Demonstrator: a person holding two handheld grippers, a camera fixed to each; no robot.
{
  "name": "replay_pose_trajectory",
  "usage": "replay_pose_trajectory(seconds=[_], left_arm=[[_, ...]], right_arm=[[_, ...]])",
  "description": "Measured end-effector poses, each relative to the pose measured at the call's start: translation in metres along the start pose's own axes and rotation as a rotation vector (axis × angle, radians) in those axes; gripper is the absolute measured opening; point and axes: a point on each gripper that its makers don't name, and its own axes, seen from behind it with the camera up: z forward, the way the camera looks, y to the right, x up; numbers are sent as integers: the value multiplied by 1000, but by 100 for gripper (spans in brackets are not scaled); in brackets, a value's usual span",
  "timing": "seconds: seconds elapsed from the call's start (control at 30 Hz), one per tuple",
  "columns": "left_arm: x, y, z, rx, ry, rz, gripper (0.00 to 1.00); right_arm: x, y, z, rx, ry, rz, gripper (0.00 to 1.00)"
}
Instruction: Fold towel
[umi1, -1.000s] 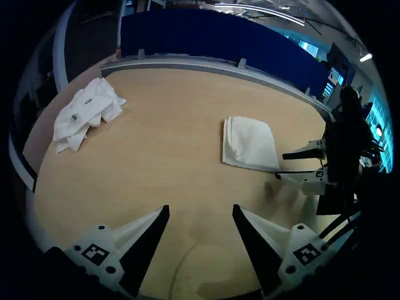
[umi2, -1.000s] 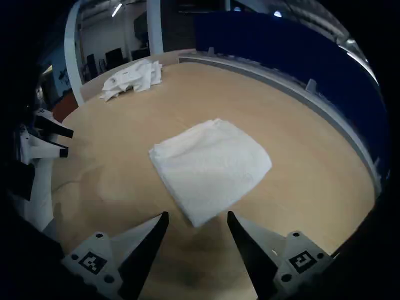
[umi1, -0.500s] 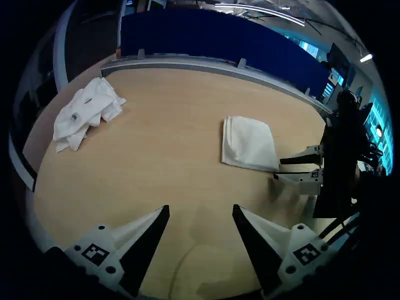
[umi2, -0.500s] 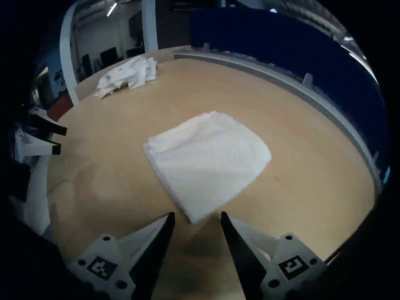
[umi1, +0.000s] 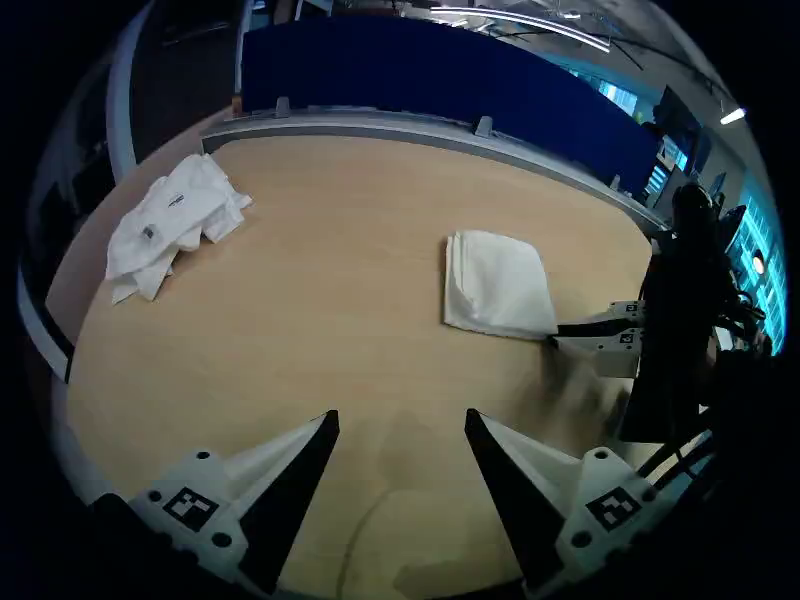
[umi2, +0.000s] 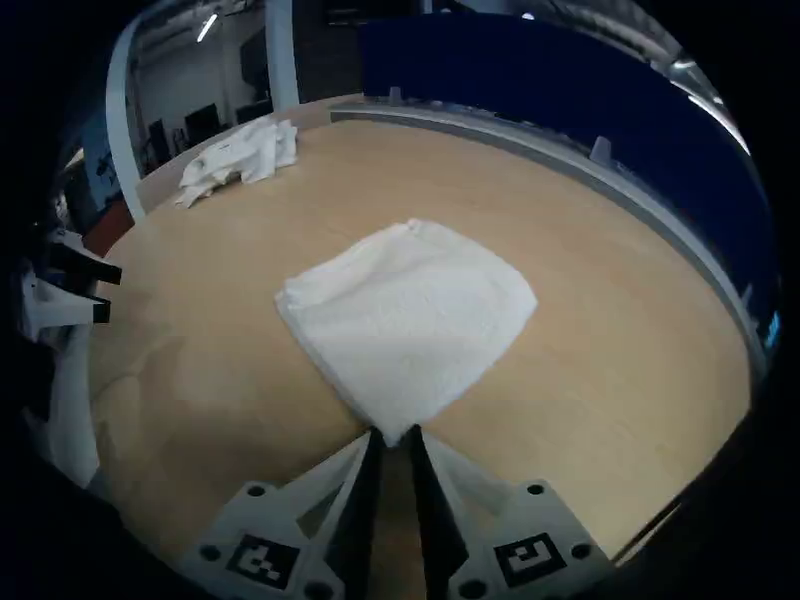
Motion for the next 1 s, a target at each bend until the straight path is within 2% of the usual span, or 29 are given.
replay_pose_trajectory(seconds=[0.03,0.1,0.5,0.7,1.0], left_arm=[[0,0,0,1,0,0,93],[-1,0,1,2,-1,0,93],[0,2,-1,-1,0,3,93],[7,2,-1,-1,9,9,93],[28,8,-5,-12,44,28,93]], right_arm=[[0,1,0,-5,2,2,10],[1,3,1,-11,4,5,8],[13,6,-6,3,36,14,6],[49,14,-25,-4,104,-11,5],[120,35,-75,-22,234,-67,5]])
